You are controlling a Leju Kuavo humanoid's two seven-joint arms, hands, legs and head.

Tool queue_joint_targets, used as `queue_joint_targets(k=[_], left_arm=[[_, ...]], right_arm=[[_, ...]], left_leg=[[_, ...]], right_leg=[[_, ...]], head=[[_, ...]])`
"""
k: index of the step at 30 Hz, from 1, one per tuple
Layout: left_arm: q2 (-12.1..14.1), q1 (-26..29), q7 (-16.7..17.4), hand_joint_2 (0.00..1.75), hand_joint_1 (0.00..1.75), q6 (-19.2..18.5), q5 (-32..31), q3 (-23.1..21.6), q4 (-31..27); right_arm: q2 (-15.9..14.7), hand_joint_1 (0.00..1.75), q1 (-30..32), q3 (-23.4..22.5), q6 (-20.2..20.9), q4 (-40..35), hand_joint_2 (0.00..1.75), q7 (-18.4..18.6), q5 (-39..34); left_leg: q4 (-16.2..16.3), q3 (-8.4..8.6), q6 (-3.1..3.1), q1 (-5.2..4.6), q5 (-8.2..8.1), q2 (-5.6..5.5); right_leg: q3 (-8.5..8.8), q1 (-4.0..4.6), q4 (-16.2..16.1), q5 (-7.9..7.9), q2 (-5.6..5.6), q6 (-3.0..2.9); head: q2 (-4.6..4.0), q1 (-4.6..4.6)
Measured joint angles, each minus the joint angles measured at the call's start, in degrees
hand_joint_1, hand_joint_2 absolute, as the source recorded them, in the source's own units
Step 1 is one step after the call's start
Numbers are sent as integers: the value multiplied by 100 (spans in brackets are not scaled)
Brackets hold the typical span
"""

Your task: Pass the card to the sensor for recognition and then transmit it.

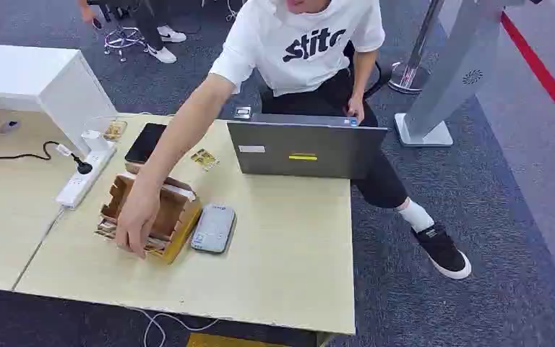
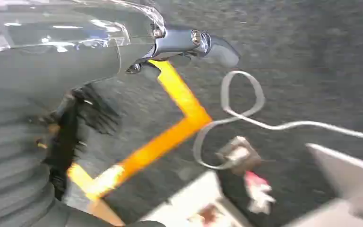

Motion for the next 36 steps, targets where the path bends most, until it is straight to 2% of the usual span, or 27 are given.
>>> queue_joint_targets(k=[6,11,12,16,20,23,36], left_arm=[[-326,18,-171,175,0,-51,-195,596,-1099],[-564,117,-285,175,0,-9,-225,829,-1967],[-664,181,-352,175,0,48,-223,849,-2293],[-793,384,-556,175,0,304,-166,838,-3064],[-913,620,-730,175,0,725,-208,681,-3823],[-926,751,-822,175,0,1028,-322,571,-4177],[-1128,1406,-1228,175,0,2155,-1276,-436,-6575]], right_arm=[[66,0,-35,11,-116,66,175,22,-33],[107,0,-59,22,-206,112,175,35,-50],[114,0,-64,37,-243,127,175,39,-48],[142,0,-75,87,-295,149,175,87,-31],[153,0,-80,131,-365,162,175,101,-9],[155,0,-81,133,-378,164,175,103,26],[175,0,-104,247,-429,186,175,138,157]], left_leg=[[0,0,0,1,0,0],[0,-1,-1,3,0,1],[0,-1,-1,2,0,1],[0,-1,0,0,-1,1],[0,-2,0,1,-1,0],[0,0,-1,3,-1,2],[1,0,-1,1,0,0]], right_leg=[[0,0,0,0,0,0],[0,1,1,0,2,-1],[-1,1,1,0,3,-1],[-1,1,0,-2,2,-1],[-2,1,0,-4,0,-2],[-2,2,0,-4,2,-2],[-3,1,0,-3,-1,-3]], head=[[0,2],[0,4],[0,0],[0,0],[0,0],[0,0],[0,0]])
